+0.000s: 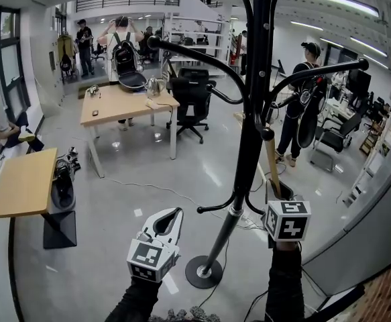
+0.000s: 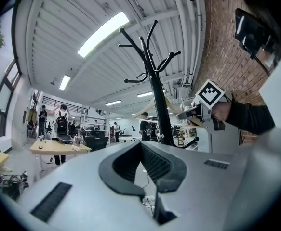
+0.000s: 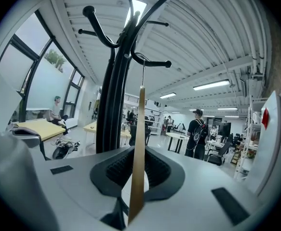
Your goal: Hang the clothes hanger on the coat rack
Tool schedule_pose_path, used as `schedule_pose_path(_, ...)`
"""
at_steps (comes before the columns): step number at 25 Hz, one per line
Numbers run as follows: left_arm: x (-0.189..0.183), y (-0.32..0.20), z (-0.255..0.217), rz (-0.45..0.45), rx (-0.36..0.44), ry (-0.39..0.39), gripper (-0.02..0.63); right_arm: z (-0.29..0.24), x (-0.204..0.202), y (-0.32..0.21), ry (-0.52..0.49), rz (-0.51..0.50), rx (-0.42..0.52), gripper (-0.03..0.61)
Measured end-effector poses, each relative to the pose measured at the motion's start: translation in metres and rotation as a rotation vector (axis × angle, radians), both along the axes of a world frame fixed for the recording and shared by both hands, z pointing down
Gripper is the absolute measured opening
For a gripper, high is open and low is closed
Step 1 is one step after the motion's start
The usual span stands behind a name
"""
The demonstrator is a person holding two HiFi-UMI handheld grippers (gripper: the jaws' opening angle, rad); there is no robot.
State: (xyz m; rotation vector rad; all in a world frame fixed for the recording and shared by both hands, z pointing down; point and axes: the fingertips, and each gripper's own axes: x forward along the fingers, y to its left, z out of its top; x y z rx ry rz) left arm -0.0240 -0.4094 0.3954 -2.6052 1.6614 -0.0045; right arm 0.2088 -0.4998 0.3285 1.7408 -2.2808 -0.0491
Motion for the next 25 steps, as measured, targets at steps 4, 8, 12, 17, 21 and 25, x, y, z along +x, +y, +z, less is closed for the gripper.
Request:
schedule_pose_path(4,0.001,0.003,-0.001,-0.011,-0.005,0.012,0.008,0.0,0.002,-0.001,-0.006,0.001,0.005,0.055)
schedule_pose_path(8,0.001,0.004,0.0,-0.016,-0.011,0.023,0.008,0.001,0.001,-0.001,-0.007,-0.007,0.018,0.055)
schedule_pose_path(12,-0.001,0.006,-0.001,-0.019,-0.006,0.014,0.008,-0.005,0.004,0.003,0.015,-0.012,0.054,0.058)
schedule_pose_path(17,0.003,0.011,0.004,0.012,-0.021,0.001,0.008,-0.024,0.006,0.02,0.042,0.009,0.192,0.159)
schedule_pose_path(21,0.004,0.017,0.001,0.04,-0.024,-0.011,0.008,-0.035,0.006,0.039,0.065,-0.011,0.25,0.216)
schedule_pose_path(25,-0.001,0.019,-0.002,0.036,-0.017,0.005,0.008,-0.043,0.013,0.062,0.033,-0.006,0.31,0.218)
